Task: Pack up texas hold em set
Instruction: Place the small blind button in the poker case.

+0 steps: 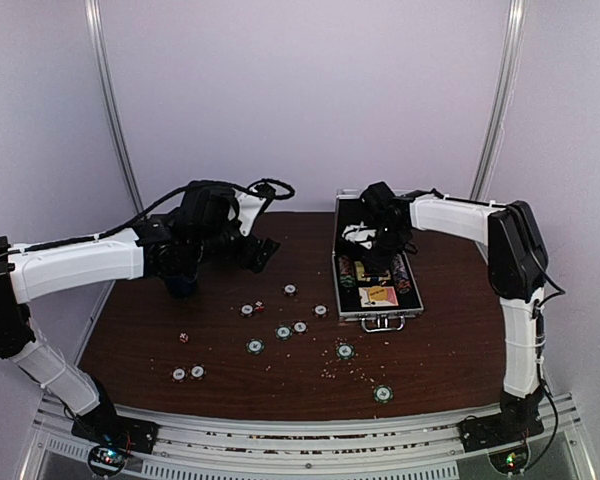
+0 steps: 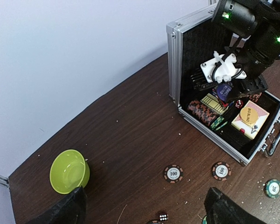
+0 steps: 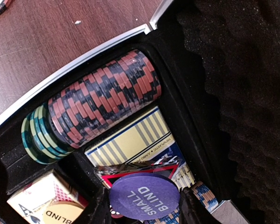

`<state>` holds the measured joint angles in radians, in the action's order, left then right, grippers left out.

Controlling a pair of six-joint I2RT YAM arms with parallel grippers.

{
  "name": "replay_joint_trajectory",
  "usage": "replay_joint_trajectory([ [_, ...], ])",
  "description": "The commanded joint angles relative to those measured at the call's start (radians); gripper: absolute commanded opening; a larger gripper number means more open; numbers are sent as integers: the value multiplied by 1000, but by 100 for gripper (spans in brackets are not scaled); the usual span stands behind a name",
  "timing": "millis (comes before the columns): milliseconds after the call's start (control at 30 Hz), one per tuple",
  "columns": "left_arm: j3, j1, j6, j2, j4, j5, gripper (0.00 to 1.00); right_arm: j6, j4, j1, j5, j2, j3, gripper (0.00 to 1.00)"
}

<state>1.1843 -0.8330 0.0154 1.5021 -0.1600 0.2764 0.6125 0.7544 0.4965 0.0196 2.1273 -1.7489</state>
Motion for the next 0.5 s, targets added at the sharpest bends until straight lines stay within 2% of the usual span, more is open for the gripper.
replay_joint_trajectory([
  [0,0,-2,-15,-16,16,9,90,-17,-12,-8,-45,23,-29,45],
  [267,0,-3,-15,-16,16,9,90,-21,-11,-13,-54,35,-30,55],
  [467,1,-2,-15,-17,16,7,90,-28,17,-11,4,1,-29,59],
])
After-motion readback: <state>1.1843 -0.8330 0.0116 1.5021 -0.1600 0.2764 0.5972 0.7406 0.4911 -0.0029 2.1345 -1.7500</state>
